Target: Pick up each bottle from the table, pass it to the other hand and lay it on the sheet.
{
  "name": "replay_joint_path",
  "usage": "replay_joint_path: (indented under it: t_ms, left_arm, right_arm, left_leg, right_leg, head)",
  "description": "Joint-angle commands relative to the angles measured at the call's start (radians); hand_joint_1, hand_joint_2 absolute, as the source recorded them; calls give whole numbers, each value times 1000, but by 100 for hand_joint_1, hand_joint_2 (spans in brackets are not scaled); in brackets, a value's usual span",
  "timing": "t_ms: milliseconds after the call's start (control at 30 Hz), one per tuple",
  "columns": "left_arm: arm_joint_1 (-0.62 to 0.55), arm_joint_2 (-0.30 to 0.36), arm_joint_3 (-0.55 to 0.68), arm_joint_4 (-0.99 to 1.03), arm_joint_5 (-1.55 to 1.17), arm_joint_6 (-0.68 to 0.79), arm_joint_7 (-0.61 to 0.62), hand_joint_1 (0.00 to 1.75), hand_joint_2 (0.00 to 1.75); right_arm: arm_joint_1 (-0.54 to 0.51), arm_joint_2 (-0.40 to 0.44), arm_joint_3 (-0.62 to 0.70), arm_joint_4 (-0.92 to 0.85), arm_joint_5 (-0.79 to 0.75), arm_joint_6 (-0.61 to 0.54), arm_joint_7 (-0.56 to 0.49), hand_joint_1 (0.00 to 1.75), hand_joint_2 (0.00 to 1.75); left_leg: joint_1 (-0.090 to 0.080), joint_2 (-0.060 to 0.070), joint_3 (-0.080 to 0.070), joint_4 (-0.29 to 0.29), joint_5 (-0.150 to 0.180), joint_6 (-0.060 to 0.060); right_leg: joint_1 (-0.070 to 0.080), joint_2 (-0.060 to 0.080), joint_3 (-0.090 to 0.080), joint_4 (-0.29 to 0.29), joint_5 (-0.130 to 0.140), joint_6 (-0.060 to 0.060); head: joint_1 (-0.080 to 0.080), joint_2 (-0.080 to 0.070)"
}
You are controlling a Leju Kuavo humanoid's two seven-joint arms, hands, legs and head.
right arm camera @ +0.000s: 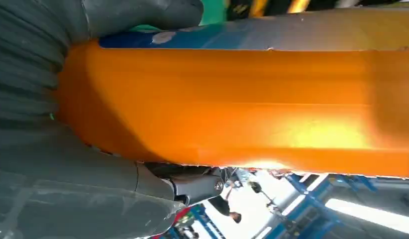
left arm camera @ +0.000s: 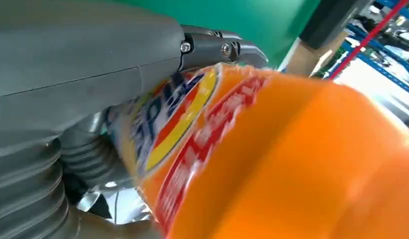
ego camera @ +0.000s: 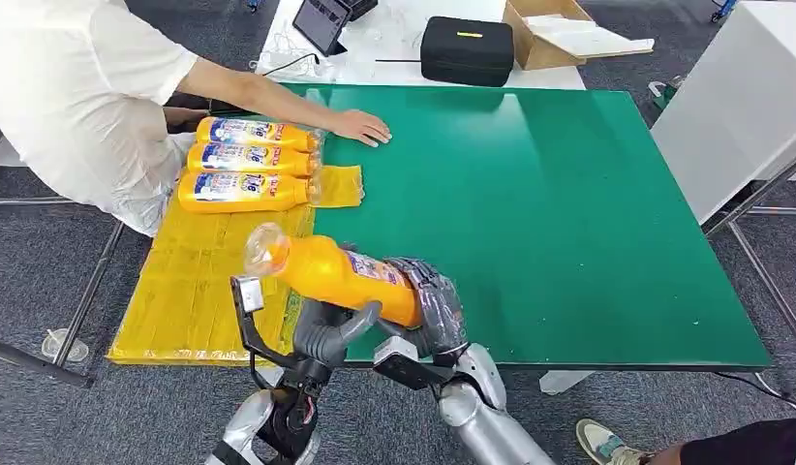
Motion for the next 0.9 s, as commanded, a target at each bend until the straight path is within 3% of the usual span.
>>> replay_joint_path:
  t_ms: [33, 67, 100, 600, 633, 667, 700, 900]
  left_arm:
    - [-39, -2, 9, -55, -67, 107, -128, 0, 175]
    - [-37, -2, 17, -80, -65, 125, -127, 49, 175]
    - [-31, 1, 26, -107, -76, 154, -138, 175, 175]
    - [-34, -5, 79, -171, -144, 260, -256, 175, 175]
    - [-32, -4, 83, -174, -142, 263, -248, 175, 175]
    - [-30, -4, 84, -174, -140, 264, -241, 175, 175]
    - [-31, -2, 85, -169, -140, 263, -239, 175, 175]
    - [-32, -2, 85, -167, -140, 263, -239, 175, 175]
  right_arm:
    - [44, -12, 123, -75, -44, 25, 18, 159, 175]
    - [51, -11, 130, -71, -55, 29, 12, 159, 175]
    - [59, -13, 139, -70, -68, 34, 10, 157, 175]
    - [61, -20, 146, -84, -93, 111, 32, 138, 175]
    - [61, -18, 143, -77, -93, 112, 37, 96, 175]
    - [60, -15, 137, -71, -89, 104, 39, 9, 175]
    - [58, -12, 132, -65, -90, 98, 38, 0, 175]
    - [55, -12, 132, -62, -91, 101, 37, 0, 175]
  left_leg:
    - [0, 0, 3, 0, -1, 0]
    - [0, 1, 4, 0, -2, 0]
    - [0, 1, 6, 1, -3, 1]
    - [0, 0, 7, 0, -3, 1]
    - [1, -1, 2, -1, 0, 0]
    - [0, -1, 4, -1, -1, 0]
    - [0, -1, 6, -1, -2, 0]
    - [0, 1, 2, 0, -1, 0]
  right_leg:
    - [0, -1, 2, 0, -1, -1]
    - [0, -1, 4, 1, -2, -2]
    - [1, -2, 6, 1, -3, -2]
    - [1, -3, 7, 0, -4, -3]
    - [1, -3, 2, -1, -1, -1]
    - [1, -3, 4, 0, -2, -2]
    - [1, -4, 6, 0, -3, -2]
    - [1, 0, 1, 0, -1, -1]
  head:
    - [0, 0]
    - [0, 0]
    - [0, 0]
    - [0, 0]
    - [0, 0]
    - [0, 0]
    - [0, 0]
    - [1, 0]
